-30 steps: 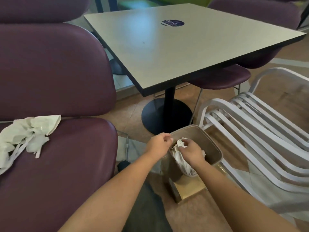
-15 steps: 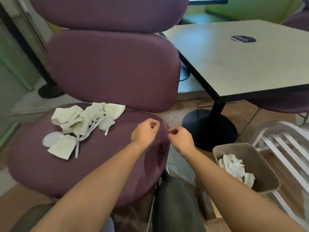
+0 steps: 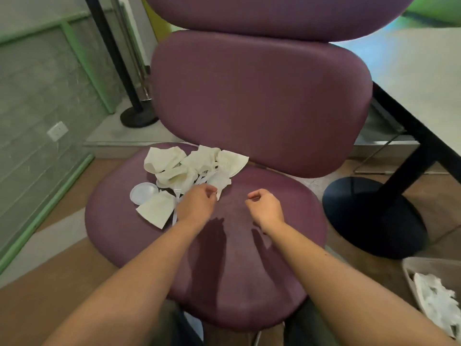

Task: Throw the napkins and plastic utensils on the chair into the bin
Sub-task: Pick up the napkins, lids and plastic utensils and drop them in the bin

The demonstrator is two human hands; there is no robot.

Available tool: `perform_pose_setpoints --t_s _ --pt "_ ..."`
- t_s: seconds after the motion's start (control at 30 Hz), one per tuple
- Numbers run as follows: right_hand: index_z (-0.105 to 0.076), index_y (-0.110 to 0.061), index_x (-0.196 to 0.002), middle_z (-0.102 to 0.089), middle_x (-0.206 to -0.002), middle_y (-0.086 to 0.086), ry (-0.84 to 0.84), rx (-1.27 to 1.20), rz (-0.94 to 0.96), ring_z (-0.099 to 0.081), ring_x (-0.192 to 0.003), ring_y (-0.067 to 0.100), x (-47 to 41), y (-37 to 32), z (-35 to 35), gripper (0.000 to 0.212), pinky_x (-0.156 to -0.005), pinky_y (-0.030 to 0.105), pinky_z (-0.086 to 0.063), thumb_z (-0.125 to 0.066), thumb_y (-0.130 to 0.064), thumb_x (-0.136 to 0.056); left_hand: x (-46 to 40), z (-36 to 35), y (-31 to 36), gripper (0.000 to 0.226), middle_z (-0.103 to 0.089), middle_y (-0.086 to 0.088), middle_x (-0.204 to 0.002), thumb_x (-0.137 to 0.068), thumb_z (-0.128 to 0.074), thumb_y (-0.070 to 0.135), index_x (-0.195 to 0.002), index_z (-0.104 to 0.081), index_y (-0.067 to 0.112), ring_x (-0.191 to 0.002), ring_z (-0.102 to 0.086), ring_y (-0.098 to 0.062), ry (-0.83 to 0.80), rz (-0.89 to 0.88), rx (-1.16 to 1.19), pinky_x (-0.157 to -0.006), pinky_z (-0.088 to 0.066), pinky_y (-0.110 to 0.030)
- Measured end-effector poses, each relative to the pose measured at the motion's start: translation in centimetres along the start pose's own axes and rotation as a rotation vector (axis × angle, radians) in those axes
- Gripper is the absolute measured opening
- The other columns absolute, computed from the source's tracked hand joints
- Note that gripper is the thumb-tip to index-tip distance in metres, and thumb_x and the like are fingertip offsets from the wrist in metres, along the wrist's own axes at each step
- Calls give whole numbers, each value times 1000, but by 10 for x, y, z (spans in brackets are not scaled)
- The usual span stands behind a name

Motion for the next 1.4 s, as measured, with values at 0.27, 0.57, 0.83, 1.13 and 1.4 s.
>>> perform_pose_setpoints --t_s 0.27,0.57,0.83,1.13,1.4 --pt "-55 -25 -107 -65 -97 -1 -31 38 -44 -64 -98 26 -45 -13 -54 25 -87 37 -52 -63 -34 -85 -38 -7 -40 21 -67 13 -110 -91 -54 32 -108 -66 34 -104 -62 -14 -34 2 -88 -80 -49 -31" --pt "-47 -25 -107 -69 -97 -5 51 76 -90 -62 -103 21 -92 -25 -80 39 -94 38 -24 -67 -45 -81 -61 -46 -29 34 -65 9 -98 -81 -66 57 -96 -60 27 -98 -61 -16 -61 52 -154 -83 -45 -35" --pt "-49 -17 -119 -59 -90 -5 72 -250 -110 -55 -85 15 -95 -17 -61 39 -77 28 -42 -67 -15 -85 -58 -49 -22 23 -69 4 -75 -84 -62 44 -77 -70 23 -79 -64 -19 -111 30 -198 -66 -50 -29" --pt "-61 -12 -117 -64 -99 3 159 -385 -74 -61 -87 18 -56 -1 1 31 -76 27 -45 -58 -5 -87 -16 -42 -15 25 -58 -4 -63 -89 -53 26 -70 -62 11 -71 -58 -31 -241 54 -176 -62 -44 -30" --pt "-58 -12 -107 -62 -99 3 249 -371 -71 -56 -86 17 4 27 62 20 -72 28 -43 -55 -6 -88 26 -48 14 34 -50 -4 -76 -94 -41 1 -70 -49 23 -74 -41 -22 -239 -27 91 -65 -31 -29"
Point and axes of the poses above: each hand's wrist, its own x-axis away from the middle knuckle, its own z-axis out of the back of the hand, y = z × x, the point moved 7 cm from there along -x, towards the middle knuckle
